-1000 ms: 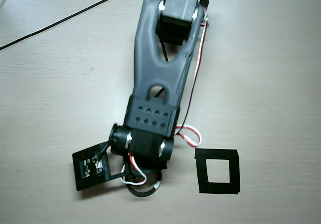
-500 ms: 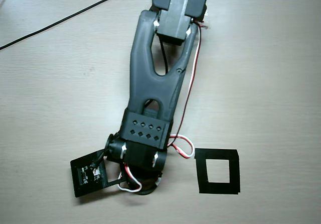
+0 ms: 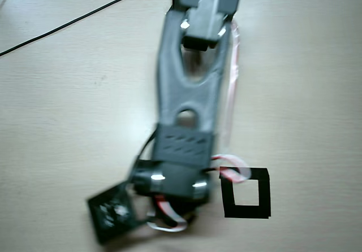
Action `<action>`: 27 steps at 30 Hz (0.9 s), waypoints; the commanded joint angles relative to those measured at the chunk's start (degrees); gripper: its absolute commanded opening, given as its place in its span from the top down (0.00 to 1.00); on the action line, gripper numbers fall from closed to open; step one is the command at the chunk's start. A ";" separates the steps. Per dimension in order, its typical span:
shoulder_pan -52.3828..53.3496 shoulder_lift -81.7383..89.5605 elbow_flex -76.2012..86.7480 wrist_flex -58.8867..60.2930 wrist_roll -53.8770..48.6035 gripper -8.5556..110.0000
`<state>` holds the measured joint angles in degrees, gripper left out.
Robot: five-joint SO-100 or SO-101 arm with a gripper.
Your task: Grasp a tape and put it in the target area.
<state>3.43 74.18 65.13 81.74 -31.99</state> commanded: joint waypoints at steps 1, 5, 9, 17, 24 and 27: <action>-4.83 7.47 -1.14 1.67 1.05 0.93; -12.22 9.67 -1.05 3.87 4.75 0.93; -17.84 9.40 -0.79 4.57 8.53 0.93; -23.47 3.78 -1.32 2.11 12.39 0.93; -22.68 -0.35 -0.53 -2.02 13.45 0.93; -22.68 -2.29 -0.88 -2.37 14.24 0.93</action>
<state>-19.42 71.72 65.21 79.98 -18.90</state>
